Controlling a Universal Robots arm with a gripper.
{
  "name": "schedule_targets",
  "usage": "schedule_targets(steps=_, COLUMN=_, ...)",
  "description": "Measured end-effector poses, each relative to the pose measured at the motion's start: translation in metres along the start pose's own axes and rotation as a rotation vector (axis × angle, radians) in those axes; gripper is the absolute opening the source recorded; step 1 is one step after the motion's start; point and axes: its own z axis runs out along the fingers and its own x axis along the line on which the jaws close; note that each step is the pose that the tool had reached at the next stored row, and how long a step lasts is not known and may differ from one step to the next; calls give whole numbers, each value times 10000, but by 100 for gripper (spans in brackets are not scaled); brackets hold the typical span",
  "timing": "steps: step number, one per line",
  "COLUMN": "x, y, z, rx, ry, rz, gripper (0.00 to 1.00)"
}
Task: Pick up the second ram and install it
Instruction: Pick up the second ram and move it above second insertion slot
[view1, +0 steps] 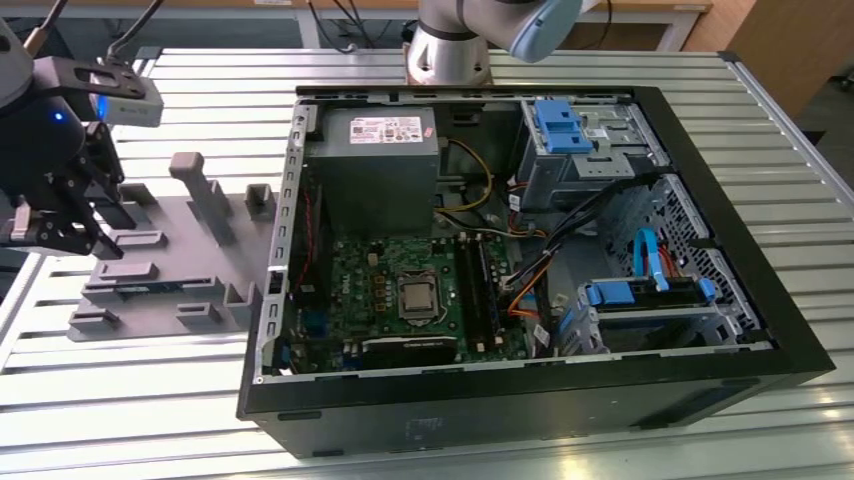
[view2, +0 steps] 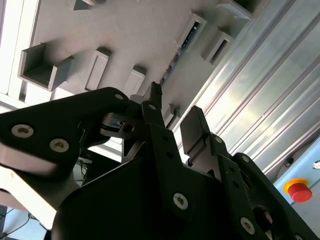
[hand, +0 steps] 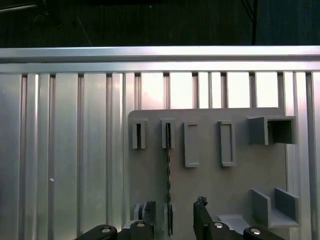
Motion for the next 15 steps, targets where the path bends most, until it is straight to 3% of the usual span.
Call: schedule_targets(steps=15, x=13, y=-3, z=273, rx=0, ry=1, rz=0, gripper=42)
